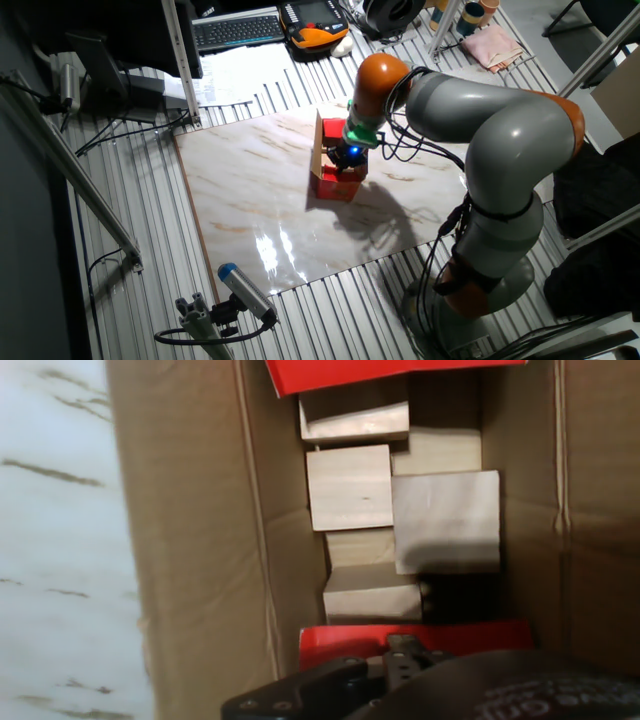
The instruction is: Cover the box
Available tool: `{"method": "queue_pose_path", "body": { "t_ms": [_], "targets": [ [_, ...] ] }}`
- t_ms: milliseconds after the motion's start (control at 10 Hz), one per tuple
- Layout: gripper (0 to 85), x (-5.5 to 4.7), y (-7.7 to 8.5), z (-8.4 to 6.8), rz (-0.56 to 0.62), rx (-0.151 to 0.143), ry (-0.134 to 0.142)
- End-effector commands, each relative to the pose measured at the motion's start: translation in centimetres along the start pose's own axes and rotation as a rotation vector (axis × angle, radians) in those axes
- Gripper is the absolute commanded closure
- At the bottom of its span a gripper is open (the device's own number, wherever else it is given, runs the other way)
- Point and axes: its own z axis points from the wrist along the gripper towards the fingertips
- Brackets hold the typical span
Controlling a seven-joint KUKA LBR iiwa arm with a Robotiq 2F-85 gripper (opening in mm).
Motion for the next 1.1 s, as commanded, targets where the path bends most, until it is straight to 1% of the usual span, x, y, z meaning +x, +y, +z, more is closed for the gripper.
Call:
{"method": "queue_pose_path", "body": {
  "t_ms": [0,100,200,300,500,600,700,1000],
  "targets": [
    [85.0,-0.1,0.0,-0.5,-0.004,0.013,0.0],
    [85.0,-0.1,-0.2,-1.4,-0.006,0.026,0.002],
    [85.0,0.2,-0.4,-2.4,-0.004,0.03,0.006],
    [85.0,0.6,-0.8,-3.5,-0.003,0.036,0.007],
    [85.0,1.2,-1.4,-5.2,-0.013,0.05,0.013],
    [85.0,1.3,-1.7,-5.8,-0.012,0.047,0.017],
    [85.0,1.3,-1.8,-5.9,-0.007,0.037,0.019],
    [85.0,1.3,-1.8,-5.8,-0.01,0.036,0.018]
  ]
}}
